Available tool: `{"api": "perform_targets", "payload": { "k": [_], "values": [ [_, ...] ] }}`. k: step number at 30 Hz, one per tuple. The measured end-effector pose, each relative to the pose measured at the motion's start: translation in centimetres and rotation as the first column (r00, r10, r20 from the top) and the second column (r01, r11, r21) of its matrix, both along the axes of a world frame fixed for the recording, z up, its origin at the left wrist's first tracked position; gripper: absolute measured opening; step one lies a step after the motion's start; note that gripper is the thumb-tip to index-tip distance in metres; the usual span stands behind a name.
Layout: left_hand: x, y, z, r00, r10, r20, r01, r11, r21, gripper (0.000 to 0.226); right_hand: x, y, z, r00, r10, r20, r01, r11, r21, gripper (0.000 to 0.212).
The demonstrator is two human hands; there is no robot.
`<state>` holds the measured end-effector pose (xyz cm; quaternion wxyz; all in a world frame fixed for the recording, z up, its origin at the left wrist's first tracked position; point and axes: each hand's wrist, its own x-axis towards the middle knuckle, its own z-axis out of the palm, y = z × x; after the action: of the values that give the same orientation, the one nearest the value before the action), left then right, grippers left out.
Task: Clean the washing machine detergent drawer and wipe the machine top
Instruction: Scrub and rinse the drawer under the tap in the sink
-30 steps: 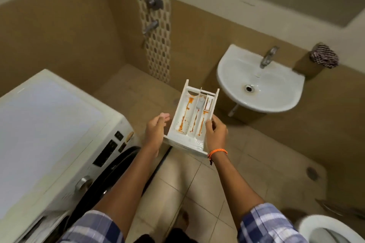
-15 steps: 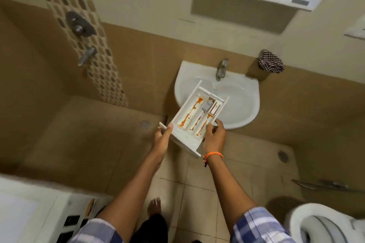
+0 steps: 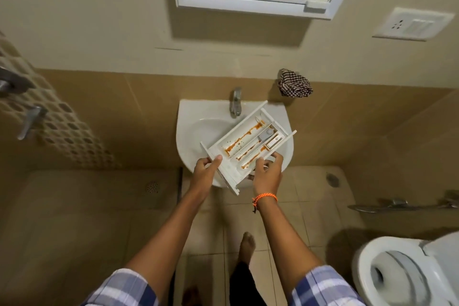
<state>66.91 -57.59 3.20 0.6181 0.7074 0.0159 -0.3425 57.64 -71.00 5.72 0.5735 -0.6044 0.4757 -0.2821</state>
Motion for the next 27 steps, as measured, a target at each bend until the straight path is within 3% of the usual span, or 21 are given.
{"api": "perform_targets", "payload": {
  "k": [7,10,11,12,14,18,23,27],
  "values": [
    [3.1,-6.5,-0.3,0.996,0.054,0.072,-0.060,0.995,0.082,0.046,3.6,-5.2,-1.2,0.999,0.048,-0.009,-0.044,0.961,0.274,0.033],
    [4.9,-8.2,-1.1,0.985,0.048,0.167,-0.079,0.980,0.182,0.048,5.4,-8.2,-3.0,0.968,0.189,-0.165,-0.092,0.880,0.465,0.028],
    [5.4,-8.5,-1.2,0.982,0.037,0.187,-0.078,0.974,0.215,0.045,5.6,-9.1,-3.1,0.925,0.289,-0.246,-0.144,0.867,0.477,0.035],
    [5.9,-8.8,-1.5,0.980,0.026,0.199,-0.075,0.967,0.243,0.041,5.8,-9.9,-3.1,0.864,0.394,-0.314,-0.223,0.858,0.462,0.043],
    [6.9,-9.3,-1.9,0.976,0.000,0.218,-0.066,0.953,0.297,0.038,6.5,-11.3,-1.9,0.777,0.504,-0.377,-0.324,0.834,0.447,0.041],
    [9.0,-10.0,-3.6,0.972,-0.029,0.235,-0.071,0.911,0.407,0.054,9.8,-14.4,-2.4,0.688,0.579,-0.438,-0.494,0.816,0.301,0.036],
    [10.5,-10.7,-4.2,0.938,-0.074,0.339,-0.131,0.828,0.545,0.067,12.6,-16.4,-3.3,0.687,0.617,-0.384,-0.592,0.782,0.195,0.036],
    [12.0,-11.1,-4.8,0.928,-0.011,0.372,-0.202,0.825,0.529,0.070,14.7,-17.1,-4.4,0.691,0.616,-0.377,-0.615,0.776,0.140,0.036]
  ]
}}
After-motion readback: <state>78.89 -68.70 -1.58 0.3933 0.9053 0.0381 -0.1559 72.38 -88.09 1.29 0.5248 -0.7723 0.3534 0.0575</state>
